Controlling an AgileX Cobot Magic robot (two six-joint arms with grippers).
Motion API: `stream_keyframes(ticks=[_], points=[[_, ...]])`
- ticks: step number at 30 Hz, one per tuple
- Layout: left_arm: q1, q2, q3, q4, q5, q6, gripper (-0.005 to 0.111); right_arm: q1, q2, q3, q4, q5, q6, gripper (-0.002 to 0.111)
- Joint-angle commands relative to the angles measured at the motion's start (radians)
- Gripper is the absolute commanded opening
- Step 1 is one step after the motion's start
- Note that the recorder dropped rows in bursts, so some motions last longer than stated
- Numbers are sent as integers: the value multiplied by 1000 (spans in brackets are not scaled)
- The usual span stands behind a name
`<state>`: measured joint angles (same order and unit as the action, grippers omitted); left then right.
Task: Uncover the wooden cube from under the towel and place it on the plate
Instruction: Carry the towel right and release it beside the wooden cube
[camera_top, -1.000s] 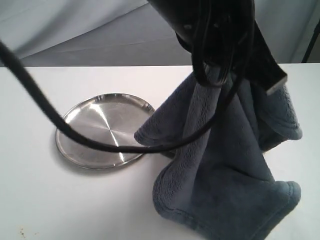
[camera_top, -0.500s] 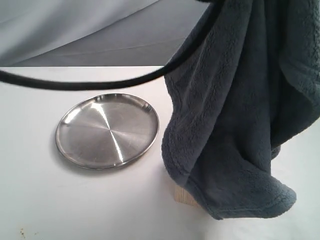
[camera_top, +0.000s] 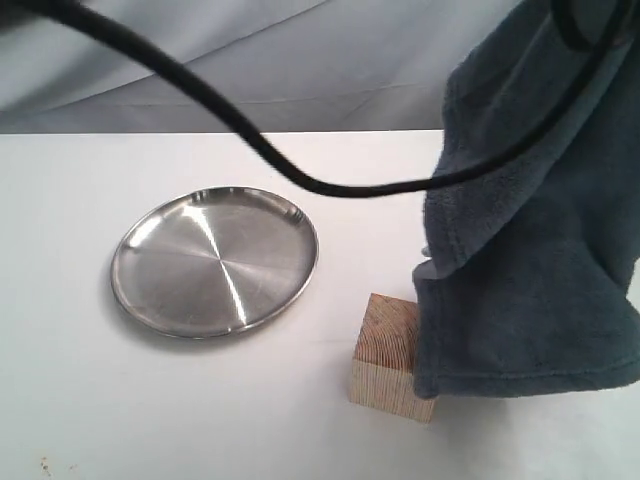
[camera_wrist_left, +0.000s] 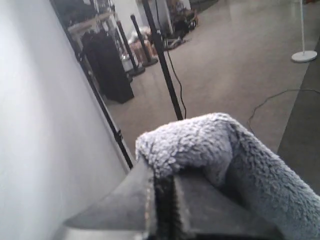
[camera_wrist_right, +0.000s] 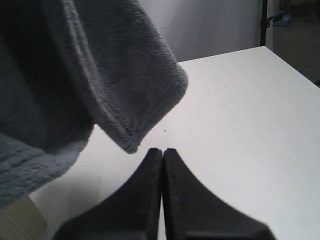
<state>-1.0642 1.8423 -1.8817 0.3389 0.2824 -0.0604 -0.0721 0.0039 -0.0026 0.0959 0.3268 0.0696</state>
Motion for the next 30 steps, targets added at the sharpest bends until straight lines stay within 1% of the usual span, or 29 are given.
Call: stream_keyframes(ticks=[1, 4, 6, 8, 10, 13, 14, 16, 18, 24, 27, 30], points=[[8, 85, -61, 37, -257, -21, 0, -8, -4, 3, 2, 0, -5, 0], [18, 159, -148, 34, -255, -21, 0, -8, -4, 3, 2, 0, -5, 0], [25, 201, -171, 34, -258, -21, 0, -8, -4, 3, 2, 0, -5, 0], [25, 239, -171, 34, -231, -21, 0, -8, -4, 3, 2, 0, -5, 0], [27, 278, -171, 34, -144, -21, 0, -8, -4, 3, 2, 0, -5, 0], [37, 348, -171, -5, 78, -46, 0, -8, -4, 3, 2, 0, -5, 0], [44, 370, -171, -28, 132, -46, 0, -8, -4, 3, 2, 0, -5, 0], [54, 407, -171, -92, 203, -46, 0, -8, -4, 3, 2, 0, -5, 0], [60, 433, -171, -121, 238, -44, 0, -8, -4, 3, 2, 0, -5, 0], [60, 507, -171, -120, 272, -37, 0, -8, -4, 3, 2, 0, -5, 0], [60, 537, -171, -120, 320, -37, 3, -8, -4, 3, 2, 0, -5, 0], [60, 562, -171, -120, 381, -35, 10, -8, -4, 3, 2, 0, -5, 0]])
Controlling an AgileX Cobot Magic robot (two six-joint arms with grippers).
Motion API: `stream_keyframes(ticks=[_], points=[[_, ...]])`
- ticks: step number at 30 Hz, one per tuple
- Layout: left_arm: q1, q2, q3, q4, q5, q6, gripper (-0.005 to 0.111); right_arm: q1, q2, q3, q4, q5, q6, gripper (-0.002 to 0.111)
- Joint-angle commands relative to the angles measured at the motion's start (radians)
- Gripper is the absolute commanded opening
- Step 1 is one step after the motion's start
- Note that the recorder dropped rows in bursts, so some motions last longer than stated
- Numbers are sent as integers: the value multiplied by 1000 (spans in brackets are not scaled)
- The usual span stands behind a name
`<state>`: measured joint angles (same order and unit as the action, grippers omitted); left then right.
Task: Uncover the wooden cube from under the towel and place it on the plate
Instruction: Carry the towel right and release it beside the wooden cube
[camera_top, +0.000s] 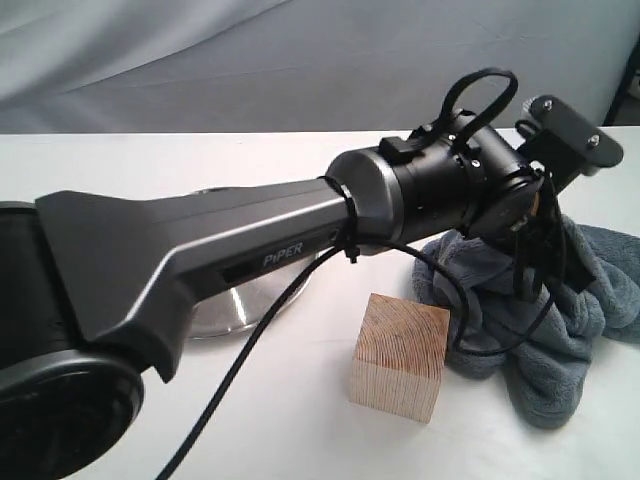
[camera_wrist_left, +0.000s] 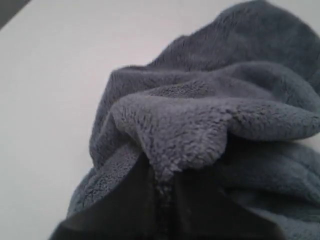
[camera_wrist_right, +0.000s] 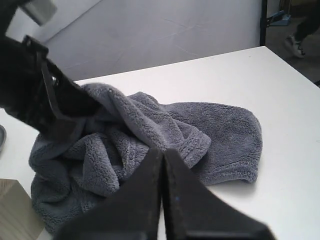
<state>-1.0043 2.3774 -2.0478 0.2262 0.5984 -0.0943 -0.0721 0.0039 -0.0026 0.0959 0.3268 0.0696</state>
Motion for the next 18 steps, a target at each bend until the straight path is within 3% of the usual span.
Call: stream_keyframes(ticks=[1, 5, 6, 8, 10, 18], points=[[0, 33, -5, -10, 85, -1, 16, -8, -4, 3, 2, 0, -5, 0], [0, 35, -5, -33, 86, -1, 40, -8, -4, 3, 2, 0, -5, 0], [0, 30, -5, -35, 78, -1, 56, -8, -4, 3, 2, 0, -5, 0], [0, 28, -5, -37, 85, -1, 77, -8, -4, 3, 2, 0, -5, 0], [0, 19, -5, -37, 99, -3, 89, -8, -4, 3, 2, 0, -5, 0], [0, -96, -5, -42, 116, -9, 92, -8, -4, 3, 2, 0, -5, 0]])
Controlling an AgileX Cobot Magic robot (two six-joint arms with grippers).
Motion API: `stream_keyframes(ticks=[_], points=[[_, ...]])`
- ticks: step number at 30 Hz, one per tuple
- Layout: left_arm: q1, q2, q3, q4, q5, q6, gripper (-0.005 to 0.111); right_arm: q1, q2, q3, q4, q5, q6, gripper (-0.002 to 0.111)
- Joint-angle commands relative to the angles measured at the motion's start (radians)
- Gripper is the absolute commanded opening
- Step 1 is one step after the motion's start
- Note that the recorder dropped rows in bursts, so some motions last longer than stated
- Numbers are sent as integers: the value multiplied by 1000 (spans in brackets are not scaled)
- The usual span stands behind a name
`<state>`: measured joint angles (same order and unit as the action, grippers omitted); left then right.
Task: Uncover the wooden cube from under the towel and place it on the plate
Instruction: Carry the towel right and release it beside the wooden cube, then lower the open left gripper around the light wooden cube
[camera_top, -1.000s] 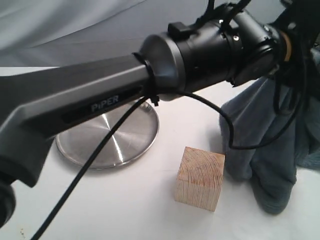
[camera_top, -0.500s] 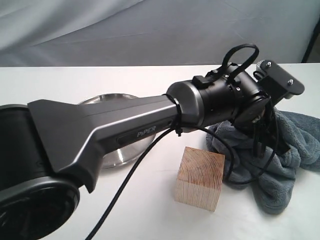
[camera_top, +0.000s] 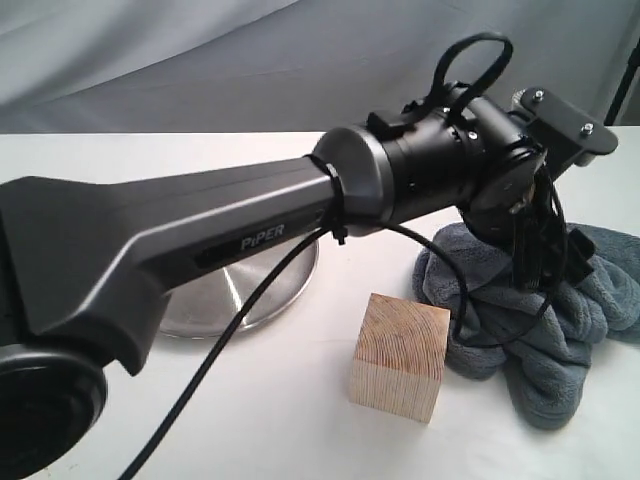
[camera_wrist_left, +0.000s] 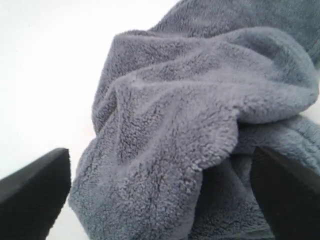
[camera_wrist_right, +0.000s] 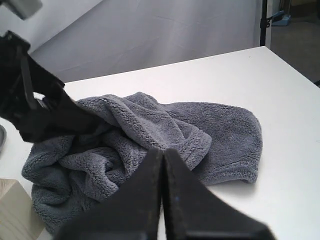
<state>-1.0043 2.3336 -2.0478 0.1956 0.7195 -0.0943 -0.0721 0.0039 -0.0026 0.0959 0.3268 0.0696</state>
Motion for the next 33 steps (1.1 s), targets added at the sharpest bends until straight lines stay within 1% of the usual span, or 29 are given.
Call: stream_keyframes(ticks=[1, 3, 6, 11, 14, 18, 21, 22, 24, 33], points=[[0, -70, -5, -23, 11, -9, 92, -8, -4, 3, 2, 0, -5, 0], [0, -115, -5, -32, 50, -27, 91, -8, -4, 3, 2, 0, -5, 0], [0, -165, -5, -32, 127, -120, 91, -8, -4, 3, 2, 0, -5, 0], [17, -238, -5, -29, 342, -247, 91, -8, -4, 3, 2, 0, -5, 0], [31, -263, -5, -32, 491, -277, 91, -8, -4, 3, 2, 0, -5, 0], [36, -263, 6, -62, 502, -293, 90, -8, -4, 3, 2, 0, -5, 0], [40, -256, 14, -139, 502, -346, 81, -8, -4, 3, 2, 0, -5, 0], [40, -250, 14, -149, 502, -346, 76, -8, -4, 3, 2, 0, -5, 0], [40, -236, 14, -149, 502, -346, 72, -8, -4, 3, 2, 0, -5, 0], [40, -159, 14, -122, 502, -346, 71, -8, -4, 3, 2, 0, -5, 0]])
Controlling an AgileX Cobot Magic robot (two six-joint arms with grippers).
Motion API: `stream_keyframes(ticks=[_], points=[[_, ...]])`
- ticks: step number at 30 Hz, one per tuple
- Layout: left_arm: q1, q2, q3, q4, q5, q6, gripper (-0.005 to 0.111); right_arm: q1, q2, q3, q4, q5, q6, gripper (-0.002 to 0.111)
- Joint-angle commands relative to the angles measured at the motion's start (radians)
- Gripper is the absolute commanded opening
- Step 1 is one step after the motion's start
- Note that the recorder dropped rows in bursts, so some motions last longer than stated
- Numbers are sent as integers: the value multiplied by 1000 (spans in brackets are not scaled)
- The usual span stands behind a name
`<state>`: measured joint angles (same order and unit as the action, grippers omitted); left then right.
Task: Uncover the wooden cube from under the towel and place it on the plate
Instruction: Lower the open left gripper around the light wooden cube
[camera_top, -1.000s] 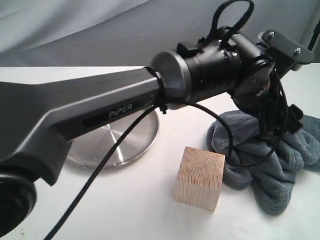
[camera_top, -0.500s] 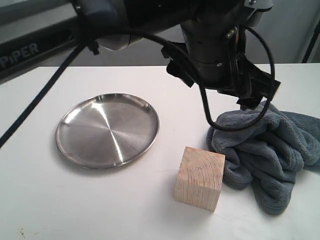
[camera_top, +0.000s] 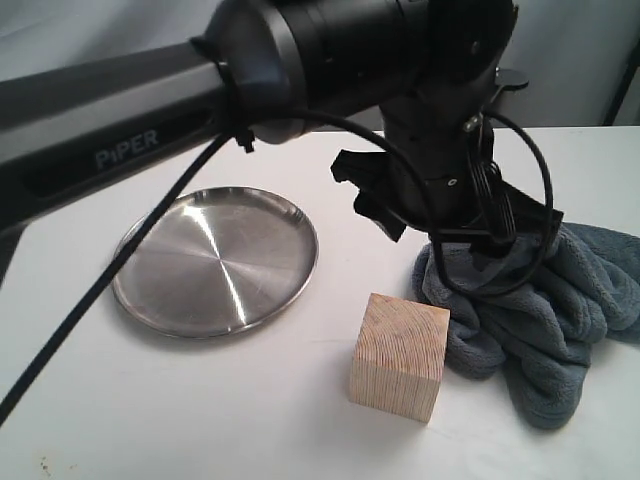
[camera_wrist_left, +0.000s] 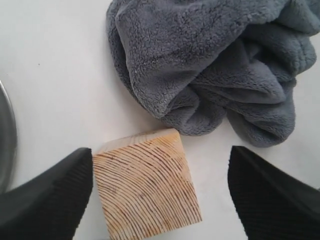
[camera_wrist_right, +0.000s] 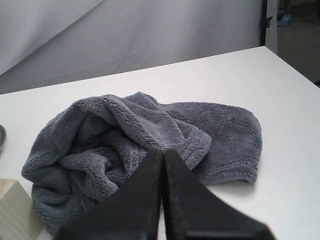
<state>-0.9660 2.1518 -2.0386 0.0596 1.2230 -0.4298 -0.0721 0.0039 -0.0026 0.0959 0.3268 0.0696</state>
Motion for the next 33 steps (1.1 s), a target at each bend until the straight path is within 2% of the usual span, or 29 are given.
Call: stream_keyframes(ticks=[1, 5, 14, 17, 21, 27, 30, 33], points=[[2, 26, 5, 6, -2, -11, 70, -8, -4, 3, 2, 0, -5, 0], [2, 21, 5, -28, -2, -7, 61, -8, -4, 3, 2, 0, -5, 0], [2, -28, 9, -34, -2, 38, 1, -8, -4, 3, 2, 0, -5, 0], [2, -49, 41, -40, -2, 74, 0, -8, -4, 3, 2, 0, -5, 0], [15, -96, 145, 32, -2, 106, 0, -8, -4, 3, 2, 0, -5, 0], [89, -263, 362, -172, -2, 59, 0, -8, -4, 3, 2, 0, -5, 0], [96, -349, 461, -186, -2, 8, 2, -8, -4, 3, 2, 0, -5, 0], [81, -392, 540, -184, -2, -77, 9, -8, -4, 3, 2, 0, -5, 0]])
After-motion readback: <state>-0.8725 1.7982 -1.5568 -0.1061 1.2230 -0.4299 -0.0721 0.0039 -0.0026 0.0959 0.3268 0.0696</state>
